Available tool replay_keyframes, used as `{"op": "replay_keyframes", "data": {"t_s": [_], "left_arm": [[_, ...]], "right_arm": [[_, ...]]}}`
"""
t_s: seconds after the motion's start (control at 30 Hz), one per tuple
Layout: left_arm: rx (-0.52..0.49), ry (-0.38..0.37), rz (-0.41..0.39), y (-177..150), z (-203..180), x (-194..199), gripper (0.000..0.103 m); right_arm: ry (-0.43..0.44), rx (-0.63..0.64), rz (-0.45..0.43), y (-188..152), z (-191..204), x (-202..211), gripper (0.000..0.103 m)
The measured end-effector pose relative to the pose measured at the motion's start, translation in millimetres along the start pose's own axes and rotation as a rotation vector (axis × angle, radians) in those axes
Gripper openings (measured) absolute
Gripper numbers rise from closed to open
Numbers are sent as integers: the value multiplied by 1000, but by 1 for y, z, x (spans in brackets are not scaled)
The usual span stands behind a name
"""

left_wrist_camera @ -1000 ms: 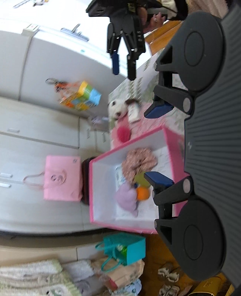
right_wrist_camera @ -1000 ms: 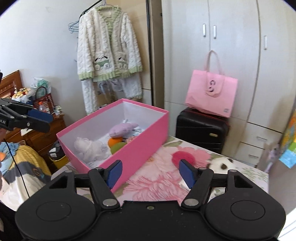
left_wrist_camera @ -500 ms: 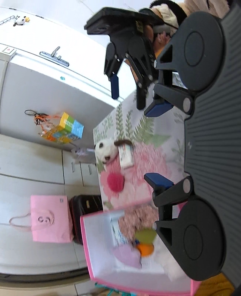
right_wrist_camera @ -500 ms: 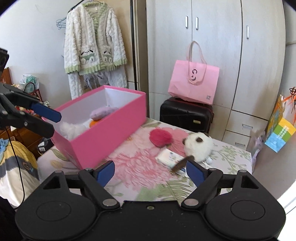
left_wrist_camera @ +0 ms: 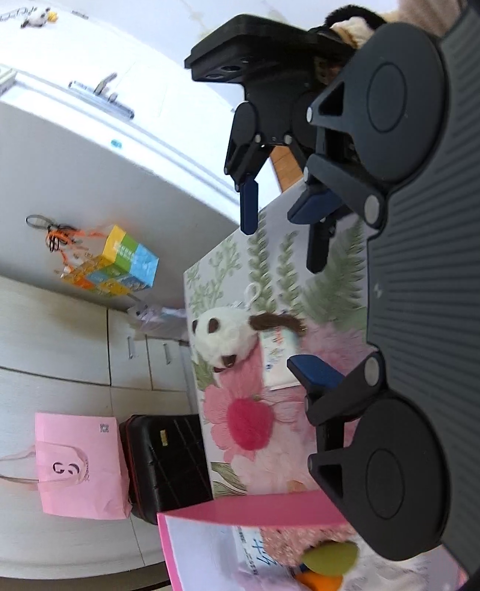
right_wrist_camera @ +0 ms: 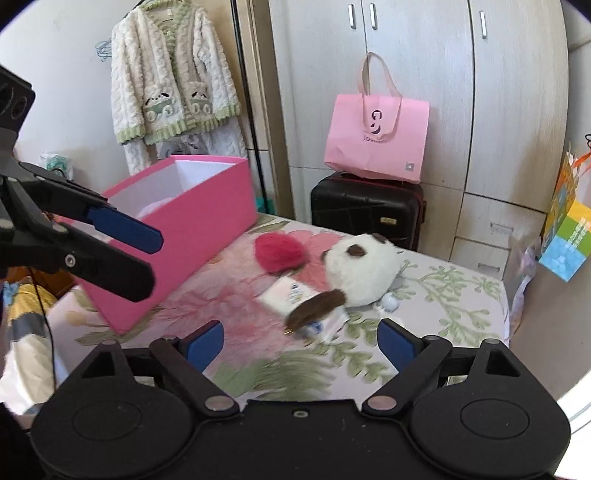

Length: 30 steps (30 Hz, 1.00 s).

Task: Organize soft objects
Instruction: 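Reach the left gripper to the white panda plush and close on it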

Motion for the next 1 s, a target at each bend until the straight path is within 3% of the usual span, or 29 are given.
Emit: {"op": "replay_keyframes", "data": {"t_s": [0.33,0.57,0.77,0.9,1.0], "left_arm": [[106,101,-95,25,15,-69,77],[145,156,-91,36,24,-122,74],[168,182,-74,32,36,-151,73],[189,123,-86,28,37,-153,60],[166,121,-85,27,34,-155,54]], "right_arm": [[42,11,-88,14,-38,-58,93],[52,9,-38,19,-54,-93,93],[178,-142,21,17,-75,-119,93],[195,-170,8,10,-75,-124,92],[137,-119,3,10,-66,-124,81]]}}
Point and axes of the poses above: each gripper's, at about its wrist camera, not at the fingertips, and x roughly against the way its jaws point, z to its left, y to its top, the point moved 1 cm from there along -x, roughly the way its jaws point, and after that the axes turned 1 degree about y, right-handed, at the moved point
